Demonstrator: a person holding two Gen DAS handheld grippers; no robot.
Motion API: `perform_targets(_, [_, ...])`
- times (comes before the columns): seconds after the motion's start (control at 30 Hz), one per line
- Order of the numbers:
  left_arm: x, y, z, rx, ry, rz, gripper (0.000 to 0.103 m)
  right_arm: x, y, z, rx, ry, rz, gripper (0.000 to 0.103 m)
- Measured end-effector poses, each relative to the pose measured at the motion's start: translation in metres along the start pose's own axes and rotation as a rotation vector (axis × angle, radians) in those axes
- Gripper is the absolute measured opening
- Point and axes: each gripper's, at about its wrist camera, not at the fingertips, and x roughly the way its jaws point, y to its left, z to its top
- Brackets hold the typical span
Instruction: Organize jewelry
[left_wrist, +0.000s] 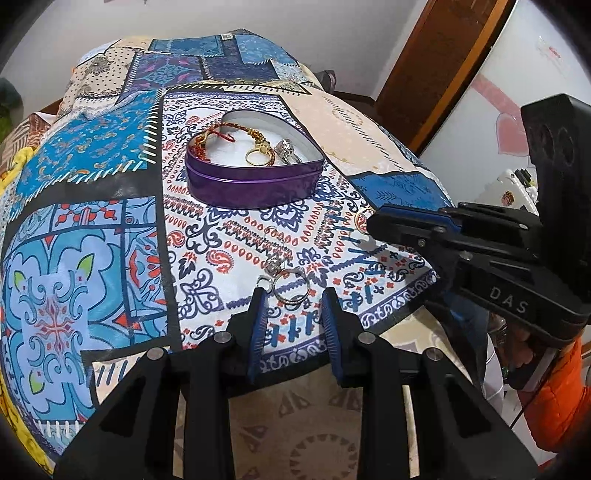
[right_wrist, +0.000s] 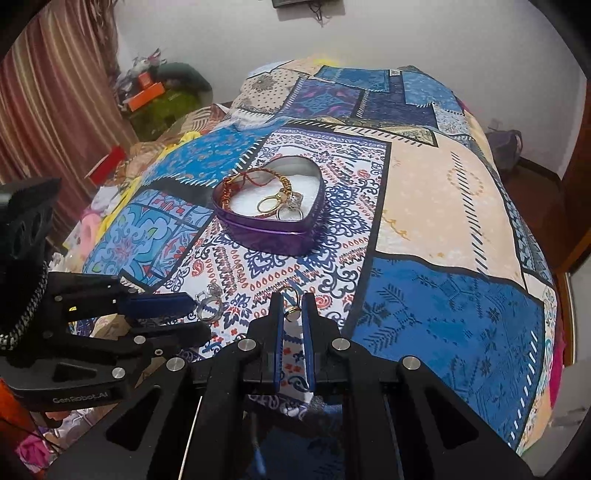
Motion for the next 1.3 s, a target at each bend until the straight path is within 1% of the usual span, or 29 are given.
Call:
perform_targets(0.13, [0.006,0.002,0.006,-0.017,0.001,-0.013,0.029,-0.002,-0.002,-0.001,0.006,-0.006,0.003,0.009])
perform_targets(0.3, [0.008,0.0,0.008,-0.008,-0.011,0.003,0.029,-0.006,-0.004,-0.001,0.011,-0.016,0.001,0.009])
perform_targets(0.37, [0.008,0.0,0.008,-0.006,-0.019,0.012,0.026,-0.007,-0.005,-0.001,0.015,-0.018,0.002,0.009])
perform_targets(0.4, [0.008,0.0,0.007,-0.004,-0.022,0.019,0.02,-0.007,-0.005,-0.001,0.017,-0.019,0.002,0.009])
perform_targets(0.6, [0.003,0.0,0.004,0.003,-0.033,0.024,0.02,-0.011,-0.002,0.0,0.016,-0.029,0.002,0.009])
perform_targets(0.77, [-0.012,0.003,0.003,0.001,-0.069,0.025,0.02,-0.016,0.0,0.005,0.016,-0.046,0.005,0.009])
perform_targets(0.93, [-0.027,0.003,0.011,0.012,-0.122,0.043,0.02,-0.019,0.003,0.011,0.013,-0.068,0.007,0.009])
perform_targets(1.1, [-0.037,0.006,0.024,0.02,-0.172,0.053,0.02,-0.021,0.002,0.02,0.017,-0.089,0.01,0.009])
perform_targets(1.3, [-0.038,0.014,0.044,0.014,-0.209,0.057,0.02,-0.016,0.001,0.034,0.015,-0.105,0.008,0.009])
